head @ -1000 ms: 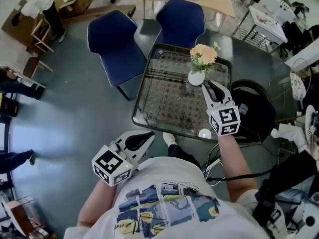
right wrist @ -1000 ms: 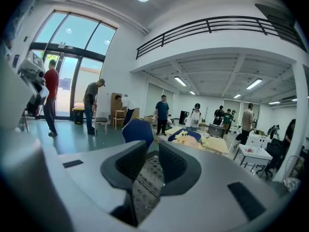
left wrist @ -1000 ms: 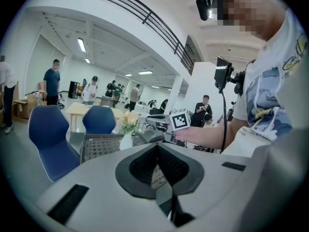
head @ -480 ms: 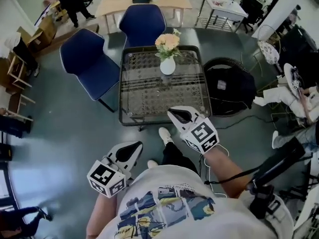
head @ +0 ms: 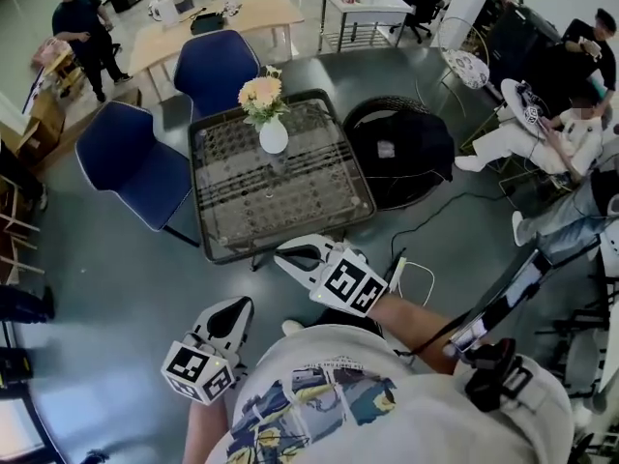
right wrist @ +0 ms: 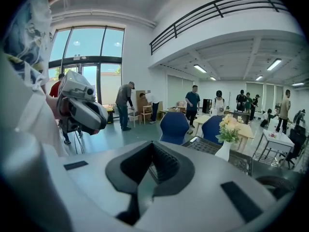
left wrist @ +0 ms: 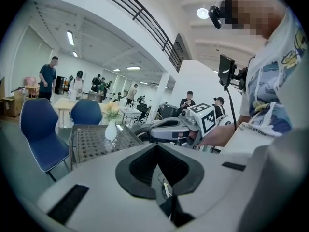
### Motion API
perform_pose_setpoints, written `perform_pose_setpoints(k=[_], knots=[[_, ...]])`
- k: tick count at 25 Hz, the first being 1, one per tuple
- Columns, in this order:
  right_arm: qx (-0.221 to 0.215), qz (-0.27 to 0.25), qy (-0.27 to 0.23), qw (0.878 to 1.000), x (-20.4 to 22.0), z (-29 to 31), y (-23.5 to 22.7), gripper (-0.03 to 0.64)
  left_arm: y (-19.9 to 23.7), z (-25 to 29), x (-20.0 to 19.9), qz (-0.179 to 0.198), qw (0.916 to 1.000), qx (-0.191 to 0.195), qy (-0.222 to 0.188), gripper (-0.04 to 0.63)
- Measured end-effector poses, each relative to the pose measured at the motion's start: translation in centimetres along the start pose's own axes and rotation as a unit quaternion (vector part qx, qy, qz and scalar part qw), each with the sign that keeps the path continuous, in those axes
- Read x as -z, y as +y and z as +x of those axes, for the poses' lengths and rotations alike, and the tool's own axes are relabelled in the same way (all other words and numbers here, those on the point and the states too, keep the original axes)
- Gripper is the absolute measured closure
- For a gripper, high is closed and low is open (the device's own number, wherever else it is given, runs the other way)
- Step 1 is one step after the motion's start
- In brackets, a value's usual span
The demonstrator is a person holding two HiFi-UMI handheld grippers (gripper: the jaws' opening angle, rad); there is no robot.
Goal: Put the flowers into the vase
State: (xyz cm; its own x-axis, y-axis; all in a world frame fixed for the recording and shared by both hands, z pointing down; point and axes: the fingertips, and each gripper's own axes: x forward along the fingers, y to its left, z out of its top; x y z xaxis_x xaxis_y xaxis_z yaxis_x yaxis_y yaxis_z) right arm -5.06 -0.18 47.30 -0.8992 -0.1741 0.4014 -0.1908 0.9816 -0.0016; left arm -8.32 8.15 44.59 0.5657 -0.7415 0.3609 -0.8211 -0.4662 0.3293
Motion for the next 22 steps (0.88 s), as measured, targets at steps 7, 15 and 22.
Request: perform_pose_setpoints(k=[7, 15, 22], knots=[[-0.018, -0.006, 0.001, 1.000, 0.0, -2.1, -0.3, 0.606, -1.7, 2.8, -1.0, -0.005, 1.0000, 0.005, 0.003, 0.586], [-0.013, -0.001, -0.003, 1.000, 0.8, -5.2, -2.1, 0.606, -3.9, 6.2, -1.9, 0.001, 0.9998, 0.017, 0.006, 0.586], [-0.018, -0.013, 0.000, 1.000, 1.2, -7.0, -2.5, 0.606, -5.5, 7.8, -1.7, 0.000, 0.9996, 0.020, 0.021, 0.586]])
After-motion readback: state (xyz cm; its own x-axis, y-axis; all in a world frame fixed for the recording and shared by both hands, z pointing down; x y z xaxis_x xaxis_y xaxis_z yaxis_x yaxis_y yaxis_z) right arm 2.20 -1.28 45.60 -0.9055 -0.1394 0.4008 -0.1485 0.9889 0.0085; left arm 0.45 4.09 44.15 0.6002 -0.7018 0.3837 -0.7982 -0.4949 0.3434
